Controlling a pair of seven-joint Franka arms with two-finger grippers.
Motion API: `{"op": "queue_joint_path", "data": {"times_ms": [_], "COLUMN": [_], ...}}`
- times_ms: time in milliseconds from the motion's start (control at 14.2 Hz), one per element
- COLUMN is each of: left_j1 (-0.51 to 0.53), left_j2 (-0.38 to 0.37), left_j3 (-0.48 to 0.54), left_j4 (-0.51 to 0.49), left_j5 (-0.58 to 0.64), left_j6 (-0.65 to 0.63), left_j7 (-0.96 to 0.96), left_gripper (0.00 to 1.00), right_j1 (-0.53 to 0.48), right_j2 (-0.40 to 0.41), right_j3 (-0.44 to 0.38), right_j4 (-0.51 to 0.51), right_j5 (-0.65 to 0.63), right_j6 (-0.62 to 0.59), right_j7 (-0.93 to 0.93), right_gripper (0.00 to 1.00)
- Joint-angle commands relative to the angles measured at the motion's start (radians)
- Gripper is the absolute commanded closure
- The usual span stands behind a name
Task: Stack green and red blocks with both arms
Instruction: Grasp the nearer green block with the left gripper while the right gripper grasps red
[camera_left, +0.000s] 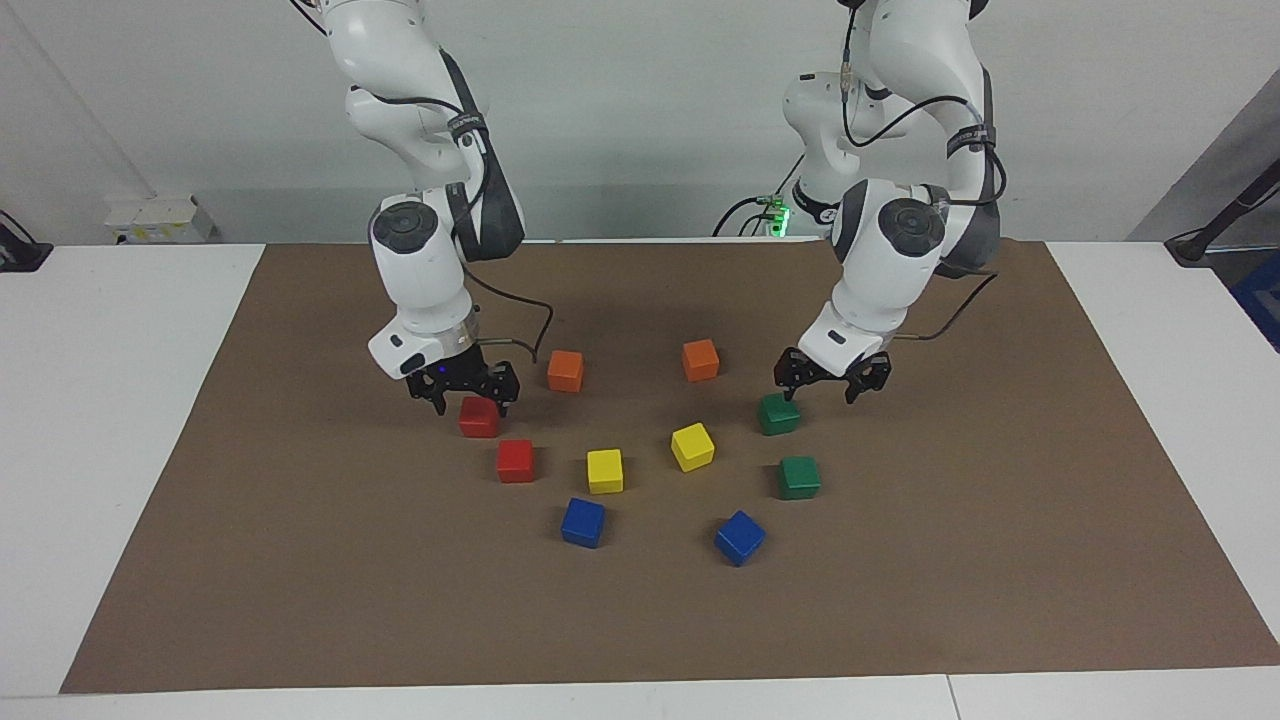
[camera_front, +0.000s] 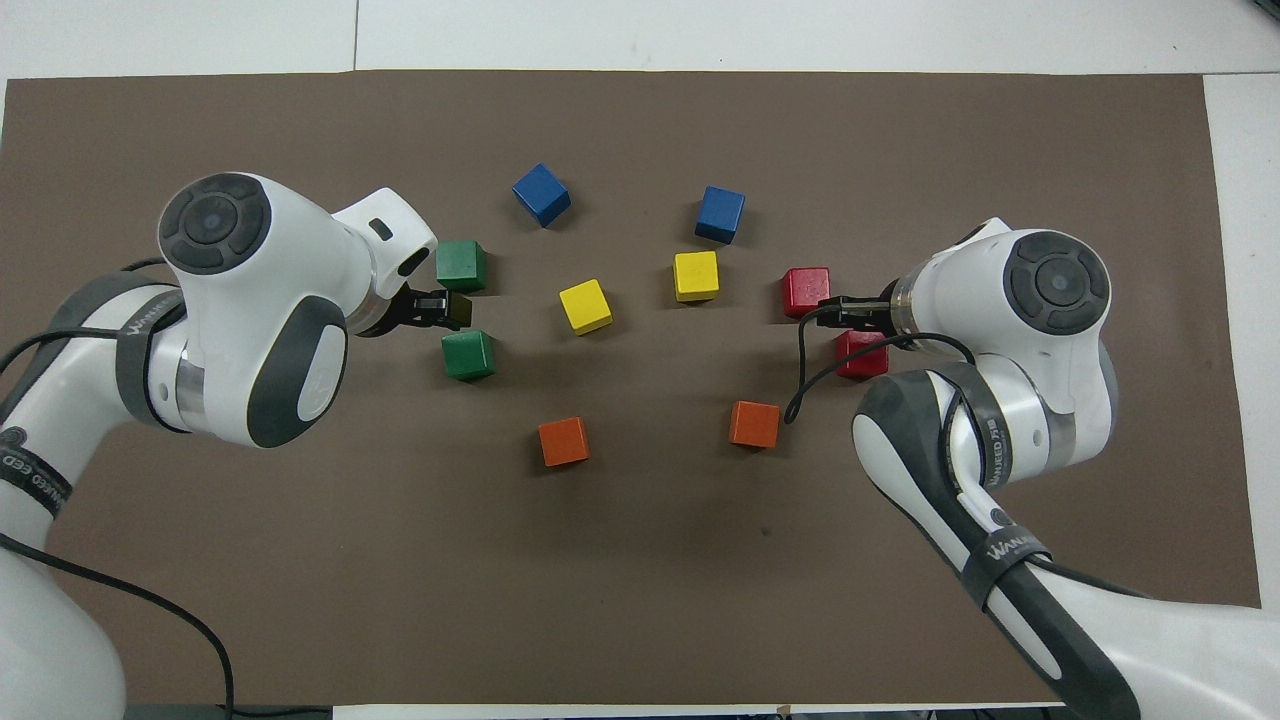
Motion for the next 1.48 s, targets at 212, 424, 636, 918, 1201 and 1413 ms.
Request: {"op": "queue_joint_path", "data": {"times_ms": [212, 424, 636, 918, 1201, 1413], "left_j1": [-0.046, -0.083, -0.084, -0.097, -0.098, -0.098], "left_j2": [0.024, 0.055, 0.056, 0.056, 0.056, 0.056], "left_j3": [0.014, 0.017, 0.019, 0.020, 0.020, 0.020], "left_j4": [-0.084, -0.085, -0.088, -0.111, -0.136, -0.137], "left_j5": [-0.029, -0.029, -0.023, -0.017, -0.014, -0.014], "left_j6": [0.143, 0.168, 0.157, 0.166, 0.169, 0.174], "left_j7": [-0.087, -0.145, -0.145, -0.157, -0.162, -0.171], "left_gripper": [0.00, 0.00, 0.00, 0.00, 0.04, 0.17], "right_j1": [0.004, 0.006, 0.006, -0.004, -0.068, -0.207], "right_j2": [0.049, 0.064, 0.071, 0.069, 0.067, 0.093], "right_j3": [-0.003, -0.003, -0.004, -0.003, -0.004, -0.004], "right_j4": [-0.021, -0.037, -0.046, -0.052, 0.020, 0.147], "right_j5": [0.003, 0.003, 0.003, 0.003, 0.002, 0.003], "right_j6": [0.092, 0.126, 0.127, 0.100, -0.015, -0.115], "right_j7": [0.015, 0.012, 0.010, 0.007, -0.074, -0.347], "right_gripper": [0.00, 0.00, 0.07, 0.51, 1.00, 1.00]}}
